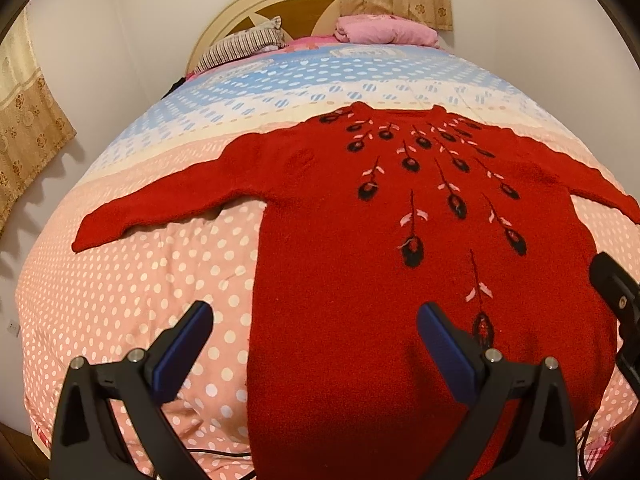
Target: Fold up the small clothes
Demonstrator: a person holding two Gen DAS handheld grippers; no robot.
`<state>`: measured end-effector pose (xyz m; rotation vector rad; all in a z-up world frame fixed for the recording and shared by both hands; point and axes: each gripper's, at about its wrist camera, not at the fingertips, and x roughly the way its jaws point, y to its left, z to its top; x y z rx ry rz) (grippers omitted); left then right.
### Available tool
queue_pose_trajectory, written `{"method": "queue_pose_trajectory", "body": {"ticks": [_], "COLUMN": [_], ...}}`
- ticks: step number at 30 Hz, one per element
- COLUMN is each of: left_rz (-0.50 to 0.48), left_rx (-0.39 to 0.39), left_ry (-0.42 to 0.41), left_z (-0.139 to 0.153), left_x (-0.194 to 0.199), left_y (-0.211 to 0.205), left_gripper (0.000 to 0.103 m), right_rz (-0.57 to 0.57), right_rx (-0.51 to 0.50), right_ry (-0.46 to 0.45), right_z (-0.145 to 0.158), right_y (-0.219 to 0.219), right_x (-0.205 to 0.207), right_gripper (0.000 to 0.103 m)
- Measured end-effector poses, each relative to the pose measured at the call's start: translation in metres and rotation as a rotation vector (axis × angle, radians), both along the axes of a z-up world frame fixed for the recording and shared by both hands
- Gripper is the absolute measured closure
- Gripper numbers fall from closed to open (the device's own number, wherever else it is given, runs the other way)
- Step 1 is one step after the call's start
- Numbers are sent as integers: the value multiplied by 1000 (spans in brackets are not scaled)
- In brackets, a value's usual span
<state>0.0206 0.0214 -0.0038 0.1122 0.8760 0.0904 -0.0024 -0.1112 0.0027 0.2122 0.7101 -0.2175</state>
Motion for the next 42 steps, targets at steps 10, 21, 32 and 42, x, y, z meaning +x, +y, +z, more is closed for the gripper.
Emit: {"method": "queue_pose_trajectory", "body": {"ticks": [10,21,32,42], "left_rz": [-4,-2,-24,-46], "left_rx": [-9,-27,-32,-58], "left_ry": [16,-3,-41,-69], "left_z": [-4,2,4,-4], "left_x": [8,33,63,122], "left_y": [2,-2,-14,2], "left_gripper": [0,0,0,0], "right_rz": [1,-7,-19,-77], "right_rx": [3,-17,-27,22], "right_ry": [20,28,5,25], "right_z": [-4,3,11,-9], "right_y": [-1,-8,-25,-81], "right_x": [10,39,62,84], "right_gripper": [1,1,1,1]}}
